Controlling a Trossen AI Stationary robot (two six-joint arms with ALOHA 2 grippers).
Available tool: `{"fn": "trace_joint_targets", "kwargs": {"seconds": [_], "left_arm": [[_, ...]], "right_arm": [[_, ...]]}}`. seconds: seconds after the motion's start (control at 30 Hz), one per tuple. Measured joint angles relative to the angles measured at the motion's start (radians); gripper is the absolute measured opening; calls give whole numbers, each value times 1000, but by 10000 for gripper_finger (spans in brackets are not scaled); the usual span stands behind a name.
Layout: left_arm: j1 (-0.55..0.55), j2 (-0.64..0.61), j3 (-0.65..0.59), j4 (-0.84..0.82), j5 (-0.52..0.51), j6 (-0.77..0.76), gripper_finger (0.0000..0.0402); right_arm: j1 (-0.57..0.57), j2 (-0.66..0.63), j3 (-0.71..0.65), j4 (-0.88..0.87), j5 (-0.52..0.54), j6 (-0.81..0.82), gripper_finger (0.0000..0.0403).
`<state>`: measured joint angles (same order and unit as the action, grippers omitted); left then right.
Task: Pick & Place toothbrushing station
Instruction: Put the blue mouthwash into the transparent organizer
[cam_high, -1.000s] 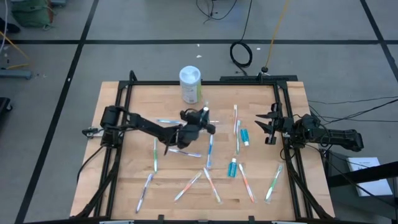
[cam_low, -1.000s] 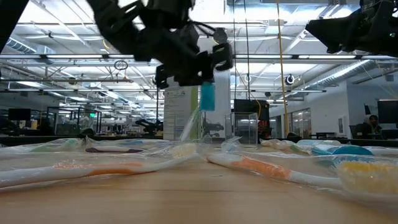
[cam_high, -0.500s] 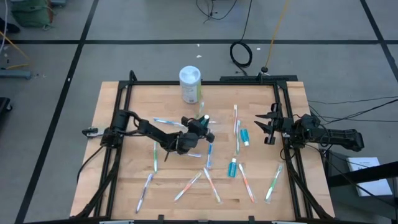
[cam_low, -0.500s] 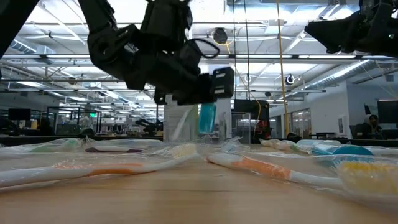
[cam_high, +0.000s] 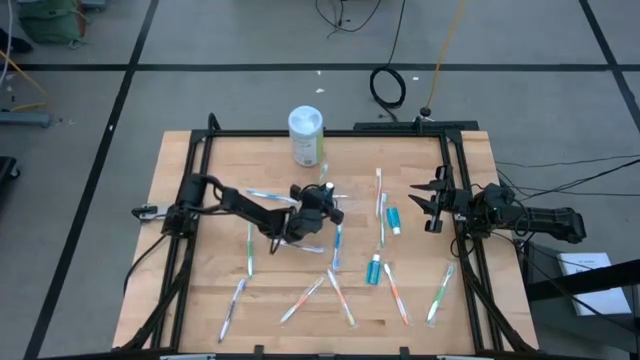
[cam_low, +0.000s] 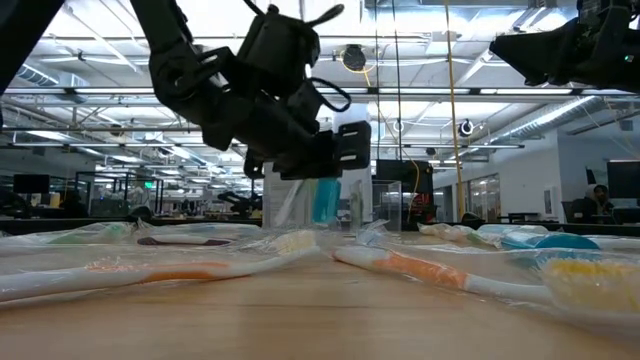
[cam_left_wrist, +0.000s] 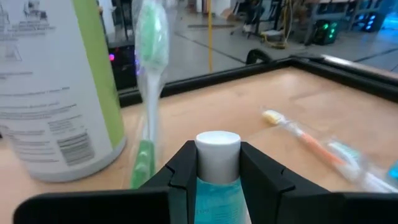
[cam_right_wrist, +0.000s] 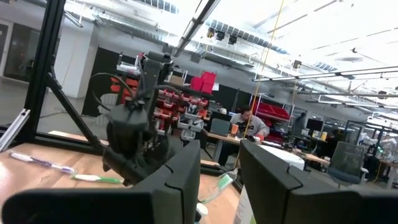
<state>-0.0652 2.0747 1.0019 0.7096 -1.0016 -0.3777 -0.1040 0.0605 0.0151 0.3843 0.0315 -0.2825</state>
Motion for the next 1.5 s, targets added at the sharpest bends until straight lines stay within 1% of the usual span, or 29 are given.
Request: {"fn": "trace_joint_targets", "kwargs": {"seconds": [0.17, 0.3, 0.47, 0.57, 0.73, 0.83, 0.97, 1.13, 1.2, 1.27, 1.37, 1.43, 1.5], "left_arm": [[16, -3, 1, 2, 74, 53, 88], [16, -3, 1, 31, 86, 129, 88], [17, -9, 0, 56, 87, 174, 91], [19, -20, 0, 55, 88, 177, 113], [27, -26, 0, 53, 104, 189, 177], [26, -26, 0, 59, 102, 189, 204], [25, -41, 0, 54, 100, 189, 214], [25, -94, 0, 43, 120, 217, 204], [25, -130, 1, 20, 153, 234, 198], [25, -172, 1, -38, 197, 238, 191], [25, -236, 1, -201, 310, 214, 182], [25, -275, 1, -321, 397, 161, 175], [29, -290, 1, -406, 454, 108, 168]], "right_arm": [[0, 0, 0, 0, 0, 0, 105], [0, 0, 0, 0, 0, -18, 105], [0, 0, 0, 0, 0, -22, 105], [0, 0, 0, -1, 0, -22, 105], [0, 0, 0, -1, 0, -22, 105], [0, 0, 0, -3, 0, -22, 105], [0, 0, 0, -4, -1, -22, 105], [0, 0, 0, -6, -1, -20, 105], [0, 0, 0, -9, -1, -20, 105], [0, 0, 0, -8, -1, -19, 105], [0, 0, 0, -12, -1, -18, 105], [0, 0, 0, -16, -1, -18, 105], [0, 0, 0, -16, -1, -18, 105]]}}
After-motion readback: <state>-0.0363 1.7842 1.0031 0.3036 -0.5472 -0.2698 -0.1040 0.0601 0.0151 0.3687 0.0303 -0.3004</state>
